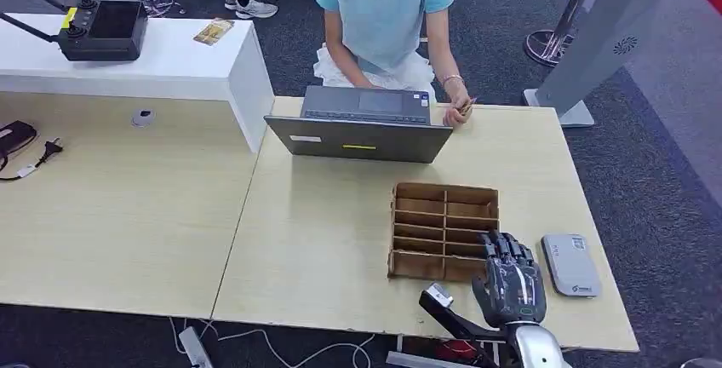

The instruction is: Pass the card to the sensor for recognition and then transmit it.

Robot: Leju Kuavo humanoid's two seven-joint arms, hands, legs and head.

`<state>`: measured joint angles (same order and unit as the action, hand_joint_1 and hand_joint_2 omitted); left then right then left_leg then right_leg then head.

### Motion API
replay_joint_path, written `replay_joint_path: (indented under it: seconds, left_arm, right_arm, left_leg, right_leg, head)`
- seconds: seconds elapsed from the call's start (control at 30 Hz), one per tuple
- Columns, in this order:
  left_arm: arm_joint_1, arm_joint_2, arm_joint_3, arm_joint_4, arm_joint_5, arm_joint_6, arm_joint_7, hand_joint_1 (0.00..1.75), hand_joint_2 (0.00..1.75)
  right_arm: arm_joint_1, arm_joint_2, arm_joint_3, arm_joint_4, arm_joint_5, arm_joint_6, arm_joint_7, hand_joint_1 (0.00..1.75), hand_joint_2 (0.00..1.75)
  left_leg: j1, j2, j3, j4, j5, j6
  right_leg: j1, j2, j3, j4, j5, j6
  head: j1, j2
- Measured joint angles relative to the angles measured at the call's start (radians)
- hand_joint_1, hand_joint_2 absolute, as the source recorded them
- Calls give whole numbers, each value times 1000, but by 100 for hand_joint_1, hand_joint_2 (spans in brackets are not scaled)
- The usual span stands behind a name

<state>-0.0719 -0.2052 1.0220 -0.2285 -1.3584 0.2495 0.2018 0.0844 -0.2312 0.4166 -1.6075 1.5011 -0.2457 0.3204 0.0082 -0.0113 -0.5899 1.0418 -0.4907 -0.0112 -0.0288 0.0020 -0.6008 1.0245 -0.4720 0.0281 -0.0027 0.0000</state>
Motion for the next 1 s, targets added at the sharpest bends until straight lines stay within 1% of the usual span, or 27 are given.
replay_joint_path:
  seconds: [0.17,0.3,0.37,0.43,0.47,0.53,0.57,0.63,0.67,0.7,0.77,0.8,0.83,0.87,0.9,1.0]
  left_arm:
    - [0,0,0,0,0,0,0,0,0]
    - [0,0,1,0,0,0,-3,0,0]
    - [0,0,1,0,0,0,-3,0,0]
    - [0,0,1,0,0,0,-3,0,0]
    - [0,0,1,0,0,0,-3,0,0]
    - [0,0,1,0,0,0,-3,0,0]
    - [0,0,1,0,0,0,-3,0,0]
    - [0,0,1,0,0,0,-3,0,0]
    - [0,0,1,0,0,0,-3,0,0]
    - [0,0,1,0,0,0,-4,0,0]
    - [0,0,1,0,0,0,-4,0,0]
    - [0,0,1,0,0,0,-5,0,0]
    - [0,0,2,0,0,0,-5,0,0]
    - [0,0,2,0,0,0,-6,0,0]
    - [0,0,2,0,0,0,-6,0,0]
    - [0,0,2,0,0,1,-8,0,0]
  right_arm:
    - [-3,2,0,3,0,2,0,54,175]
    - [-4,4,0,6,-2,2,-3,59,175]
    - [-5,4,0,7,-2,2,-6,66,175]
    - [-6,5,0,9,-2,2,-10,68,175]
    - [-7,5,0,10,-2,2,-11,73,175]
    - [-8,6,0,10,-3,2,-12,77,175]
    - [-9,6,0,10,-3,2,-13,82,175]
    - [-9,7,0,11,-3,2,-14,82,175]
    - [-9,7,0,11,-3,2,-14,91,175]
    - [-9,7,0,11,-3,2,-14,94,175]
    - [-9,8,0,11,-3,2,-15,117,175]
    - [-9,8,0,11,-3,2,-15,117,175]
    - [-9,8,0,11,-3,1,-17,122,175]
    - [-9,8,0,11,-6,0,-18,119,175]
    - [-9,8,0,11,-7,-1,-18,124,175]
    - [-11,10,0,11,-13,-8,-21,129,175]
  left_leg:
    - [0,0,0,0,0,0]
    - [0,0,0,0,0,0]
    - [0,0,0,0,0,0]
    - [0,0,0,0,0,0]
    - [0,0,0,0,0,0]
    - [0,0,0,0,0,0]
    - [0,0,0,0,0,0]
    - [0,0,0,0,0,0]
    - [0,0,0,0,0,0]
    - [0,0,0,0,0,0]
    - [0,0,0,0,0,0]
    - [0,0,0,0,0,0]
    - [0,0,0,0,0,0]
    - [0,0,0,0,0,0]
    - [0,0,0,0,0,0]
    - [0,0,0,0,0,0]
  right_leg:
    - [0,0,0,0,0,0]
    - [0,0,0,0,0,0]
    - [0,0,0,0,0,0]
    - [0,0,0,0,0,0]
    - [0,0,0,0,0,0]
    - [0,0,0,0,0,0]
    - [0,0,0,0,0,0]
    - [0,0,0,0,0,0]
    - [0,0,0,0,0,0]
    - [0,0,0,0,0,0]
    - [0,0,0,0,0,0]
    - [0,0,0,0,0,0]
    - [0,0,0,0,0,0]
    - [0,0,0,0,0,0]
    - [0,0,0,0,0,0]
    - [0,0,0,0,0,0]
  head:
    - [0,0]
    - [0,0]
    - [0,0]
    - [0,0]
    - [0,0]
    - [0,0]
    - [0,0]
    - [0,0]
    - [0,0]
    - [0,0]
    - [0,0]
    - [0,0]
    - [0,0]
    - [0,0]
    - [0,0]
    - [0,0]
